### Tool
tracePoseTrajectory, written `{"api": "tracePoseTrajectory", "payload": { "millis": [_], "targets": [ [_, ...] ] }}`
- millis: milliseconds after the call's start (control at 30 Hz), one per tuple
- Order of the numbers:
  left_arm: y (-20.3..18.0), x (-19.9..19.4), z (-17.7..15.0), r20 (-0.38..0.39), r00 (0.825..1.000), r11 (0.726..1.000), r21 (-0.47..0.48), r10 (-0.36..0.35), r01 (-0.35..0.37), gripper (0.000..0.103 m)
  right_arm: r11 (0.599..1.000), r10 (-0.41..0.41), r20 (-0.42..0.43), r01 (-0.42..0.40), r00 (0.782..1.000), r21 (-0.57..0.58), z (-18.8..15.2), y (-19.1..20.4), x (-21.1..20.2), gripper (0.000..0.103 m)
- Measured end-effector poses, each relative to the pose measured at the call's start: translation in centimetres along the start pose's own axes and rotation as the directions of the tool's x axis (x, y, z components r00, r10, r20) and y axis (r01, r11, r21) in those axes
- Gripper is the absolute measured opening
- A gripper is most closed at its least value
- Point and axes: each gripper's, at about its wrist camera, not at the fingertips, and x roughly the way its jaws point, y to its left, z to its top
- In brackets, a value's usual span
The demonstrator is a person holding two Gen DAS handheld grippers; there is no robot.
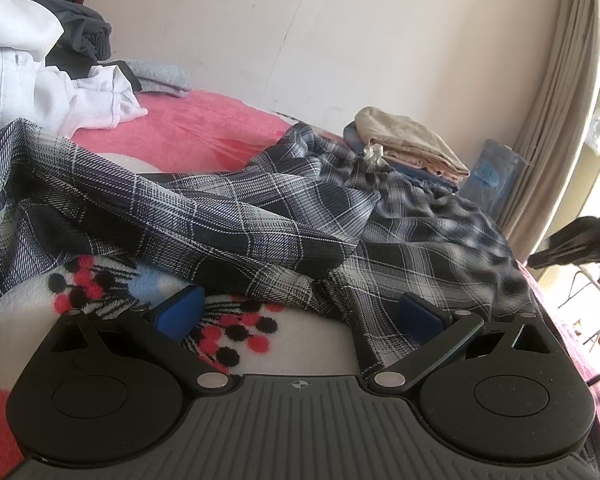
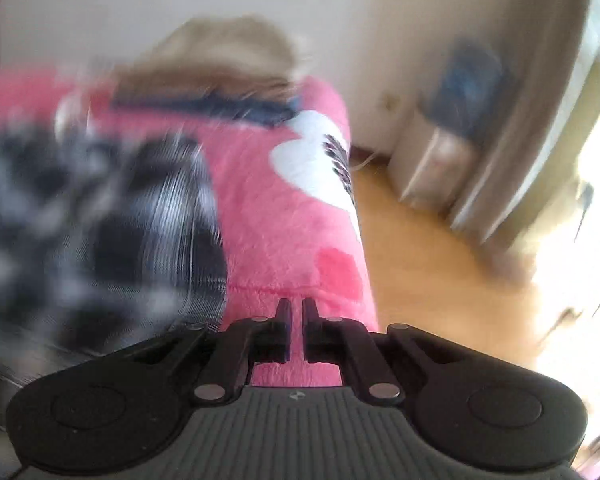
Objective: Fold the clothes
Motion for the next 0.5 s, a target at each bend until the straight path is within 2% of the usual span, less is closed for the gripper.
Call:
{"api": "tracePoseTrajectory", "payload": {
  "millis": [33,67,100,133,167,200,300,400,467,500],
  "targets": [
    [0.0,0.0,0.0,-0.001,1.000,1.000,0.002,0.001,-0.001,0.103,0.993,0.082,-0.019,-0.080,0.996,0.088,0.0,-1.2,-1.0,0.009],
    [0.0,0.0,0.0,-0.001,1.000,1.000,0.003,0.002,-0.002,0.103,0.967,0.191,-0.043,-0.181,0.981,0.177,-0.4,-2.1,-2.0,0.013],
    [0.0,0.0,0.0,-0.001,1.000,1.000,0.003,0.003,-0.003,0.103,0.927,0.296,-0.059,-0.271,0.953,0.258,-1.1,-2.8,-3.1,0.020],
    [0.0,0.0,0.0,-0.002,1.000,1.000,0.003,0.003,-0.003,0.103,0.897,0.358,-0.077,-0.319,0.931,0.305,-2.0,-3.0,-4.2,0.025],
    [-0.1,0.0,0.0,-0.003,1.000,1.000,0.004,0.005,-0.005,0.103,0.878,0.395,-0.098,-0.343,0.914,0.335,-2.9,-3.1,-5.3,0.035],
    [-0.1,0.0,0.0,-0.005,1.000,1.000,0.006,0.006,-0.006,0.103,0.865,0.421,-0.121,-0.358,0.899,0.350,-4.0,-3.0,-6.4,0.040],
    [-0.6,-0.2,0.6,-0.024,0.999,1.000,0.020,0.025,-0.024,0.103,0.859,0.449,-0.178,-0.369,0.876,0.354,-7.3,-2.2,-8.8,0.040],
    [-1.1,-1.3,1.2,-0.044,0.999,1.000,0.001,0.032,-0.032,0.103,0.858,0.451,-0.182,-0.368,0.874,0.358,-10.3,-1.3,-10.3,0.040],
    [-1.7,-2.8,1.5,-0.038,0.999,1.000,-0.014,-0.009,0.009,0.103,0.851,0.455,-0.169,-0.371,0.875,0.370,-11.8,-1.0,-10.4,0.040],
    [-2.1,-3.3,1.5,-0.033,0.999,1.000,0.001,-0.025,0.025,0.103,0.841,0.465,-0.152,-0.381,0.872,0.383,-12.5,-0.9,-10.4,0.037]
  ]
}}
